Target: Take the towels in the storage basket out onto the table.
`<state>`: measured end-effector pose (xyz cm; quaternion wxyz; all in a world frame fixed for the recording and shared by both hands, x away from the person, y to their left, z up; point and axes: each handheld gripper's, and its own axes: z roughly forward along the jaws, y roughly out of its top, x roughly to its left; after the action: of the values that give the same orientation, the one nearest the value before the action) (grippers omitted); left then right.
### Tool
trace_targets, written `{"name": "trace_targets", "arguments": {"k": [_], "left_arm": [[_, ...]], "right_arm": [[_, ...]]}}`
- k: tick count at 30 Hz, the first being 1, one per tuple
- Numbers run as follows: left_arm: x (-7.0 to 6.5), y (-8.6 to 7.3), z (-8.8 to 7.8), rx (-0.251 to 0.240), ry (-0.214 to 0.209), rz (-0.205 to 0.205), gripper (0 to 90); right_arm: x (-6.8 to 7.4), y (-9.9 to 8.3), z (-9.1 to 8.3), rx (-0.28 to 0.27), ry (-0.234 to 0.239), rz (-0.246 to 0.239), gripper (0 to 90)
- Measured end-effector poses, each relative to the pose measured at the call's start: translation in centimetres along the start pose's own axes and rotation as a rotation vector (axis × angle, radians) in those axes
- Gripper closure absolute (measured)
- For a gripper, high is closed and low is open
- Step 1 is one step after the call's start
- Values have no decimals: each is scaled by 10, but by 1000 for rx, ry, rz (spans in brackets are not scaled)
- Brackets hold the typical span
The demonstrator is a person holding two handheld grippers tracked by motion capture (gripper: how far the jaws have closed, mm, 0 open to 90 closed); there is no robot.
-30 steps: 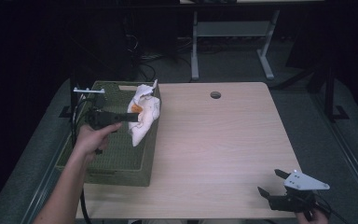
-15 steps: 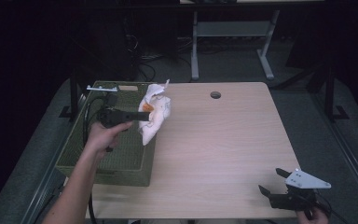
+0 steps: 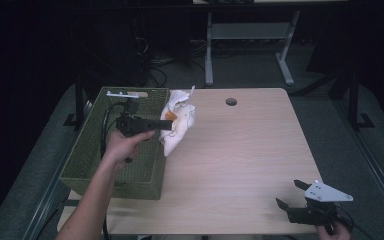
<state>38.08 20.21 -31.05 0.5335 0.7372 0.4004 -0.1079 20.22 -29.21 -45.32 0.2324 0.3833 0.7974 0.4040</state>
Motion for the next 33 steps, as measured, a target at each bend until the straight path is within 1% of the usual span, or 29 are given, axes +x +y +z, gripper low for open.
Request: {"name": "trace_targets", "arguments": {"k": [3,6,8,10,11,13,14,16,18,23,24,25,26,27,29,32,33], "left_arm": [[-2,1,8,13,2,7,779],[-5,2,16,21,-9,17,776],[-7,2,21,32,3,18,777],[-7,2,24,28,4,9,777],[-7,2,25,30,3,19,777],[-9,2,29,28,-4,19,777],[-9,2,31,36,-4,25,777],[-11,2,36,40,-5,16,777],[-11,3,40,38,-11,23,777],[-12,3,51,52,-10,19,777],[-12,3,56,47,-13,24,777],[-12,3,56,47,-13,24,778],[-14,3,61,54,-19,24,777],[-15,3,64,61,-15,27,778],[-15,3,67,66,-15,31,777],[-17,3,76,54,-32,26,777],[-18,3,79,60,-29,30,777]], "right_arm": [[1,0,0,1,3,0,138],[1,0,-1,4,2,4,139],[0,0,-1,1,-1,5,139],[0,0,-1,0,0,3,138],[1,0,-1,1,1,3,138],[1,0,-1,-1,1,3,139],[1,0,-1,-1,1,3,139],[1,0,0,0,4,1,138],[1,0,0,1,3,-4,139],[-1,-1,-1,-5,-6,2,139],[-1,0,-1,-4,-5,-1,139],[-1,0,-1,-4,-5,-1,139],[-2,-1,-1,-4,-5,0,138],[-1,-1,-1,-3,-4,5,139],[-1,-1,0,1,-2,10,139],[-1,-1,0,-3,-1,-2,138],[-1,0,-1,-2,-1,-2,139]]}}
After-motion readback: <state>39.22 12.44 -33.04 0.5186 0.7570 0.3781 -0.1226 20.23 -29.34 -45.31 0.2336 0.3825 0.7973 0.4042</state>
